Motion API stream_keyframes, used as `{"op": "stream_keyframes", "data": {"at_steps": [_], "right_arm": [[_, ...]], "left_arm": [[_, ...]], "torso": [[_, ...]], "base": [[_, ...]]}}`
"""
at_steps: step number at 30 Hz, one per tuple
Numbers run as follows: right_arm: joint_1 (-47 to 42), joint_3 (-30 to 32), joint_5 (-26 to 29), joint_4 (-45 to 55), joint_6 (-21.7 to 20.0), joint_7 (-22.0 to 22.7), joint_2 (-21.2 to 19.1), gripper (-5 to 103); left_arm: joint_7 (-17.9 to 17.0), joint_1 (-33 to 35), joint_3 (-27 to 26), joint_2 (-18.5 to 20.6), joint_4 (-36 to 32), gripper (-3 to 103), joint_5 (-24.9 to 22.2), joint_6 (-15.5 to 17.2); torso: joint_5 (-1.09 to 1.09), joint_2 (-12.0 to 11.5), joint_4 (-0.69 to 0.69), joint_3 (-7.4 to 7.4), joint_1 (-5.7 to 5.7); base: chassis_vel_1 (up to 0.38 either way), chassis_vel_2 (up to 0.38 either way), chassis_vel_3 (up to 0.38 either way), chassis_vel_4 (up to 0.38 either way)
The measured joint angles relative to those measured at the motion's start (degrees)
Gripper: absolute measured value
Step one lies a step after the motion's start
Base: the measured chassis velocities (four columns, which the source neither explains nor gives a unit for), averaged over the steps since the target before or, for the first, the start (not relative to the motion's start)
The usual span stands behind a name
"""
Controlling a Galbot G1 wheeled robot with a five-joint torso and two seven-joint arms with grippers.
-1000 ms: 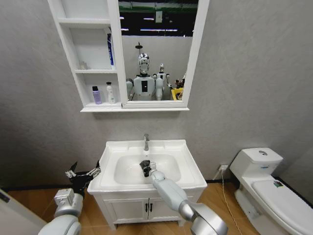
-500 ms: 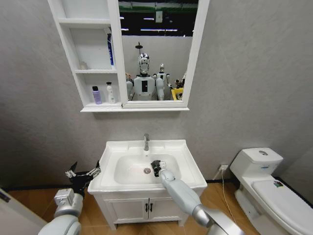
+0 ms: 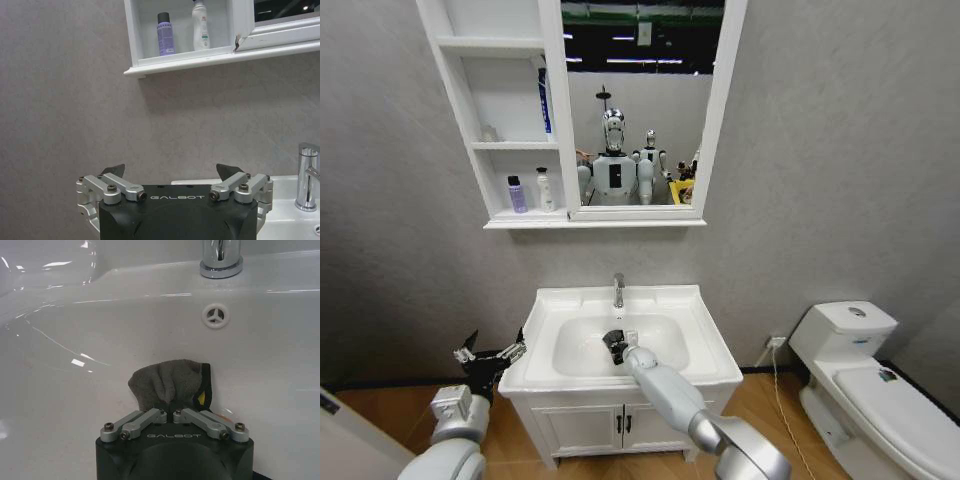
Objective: Move facial cleanser and shampoo from washbasin to cabinet, then wipe washbasin with towel.
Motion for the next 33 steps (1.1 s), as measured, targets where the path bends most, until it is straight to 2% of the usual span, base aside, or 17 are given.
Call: {"op": "stream_keyframes", "data": {"at_steps": [7, 11, 16, 22, 25, 32, 33], "right_arm": [[0.13, 1.26, -0.03, -1.89, 0.31, -0.42, 0.03, 1], [-1.08, 1.64, -0.01, 0.32, -0.58, 1.03, -0.06, 1], [-3.01, 2.96, 0.68, 4.20, -2.04, 3.96, -2.07, 1], [-3.63, 3.73, 0.33, 5.46, -1.95, 4.95, -2.91, 1], [-3.55, 4.00, 0.30, 5.49, -1.97, 6.24, -2.83, 1], [-2.18, 6.37, 3.71, 5.50, -4.86, 13.46, -2.44, 1], [-2.18, 6.37, 3.71, 5.50, -4.86, 13.46, -2.44, 1]], "left_arm": [[0.00, 0.00, 0.00, 0.00, 0.00, 100, 0.00, 0.00], [0.00, 0.00, 0.00, 0.00, 0.00, 100, 0.00, 0.00], [0.00, 0.00, 0.00, 0.00, 0.00, 100, 0.00, 0.00], [0.00, 0.00, 0.00, 0.00, 0.00, 100, 0.00, 0.00], [0.00, 0.00, 0.00, 0.00, 0.00, 100, 0.00, 0.00], [0.00, 0.00, 0.00, 0.00, 0.00, 100, 0.00, 0.00], [0.00, 0.00, 0.00, 0.00, 0.00, 100, 0.00, 0.00]], "torso": [[0.02, 0.00, 0.00, -0.01, 0.00], [0.01, 0.00, 0.00, -0.01, 0.00], [0.01, 0.00, 0.00, -0.01, 0.00], [0.01, 0.00, 0.00, -0.01, 0.00], [0.01, 0.00, 0.00, 0.00, 0.00], [0.01, 0.00, 0.00, 0.01, 0.00], [0.01, 0.00, 0.00, 0.01, 0.00]], "base": [[0.000, 0.000, 0.000, 0.000], [0.000, 0.000, 0.000, 0.000], [0.000, 0.000, 0.000, 0.000], [0.000, 0.000, 0.000, 0.000], [0.000, 0.000, 0.000, 0.000], [0.000, 0.000, 0.000, 0.000], [0.000, 0.000, 0.000, 0.000]]}}
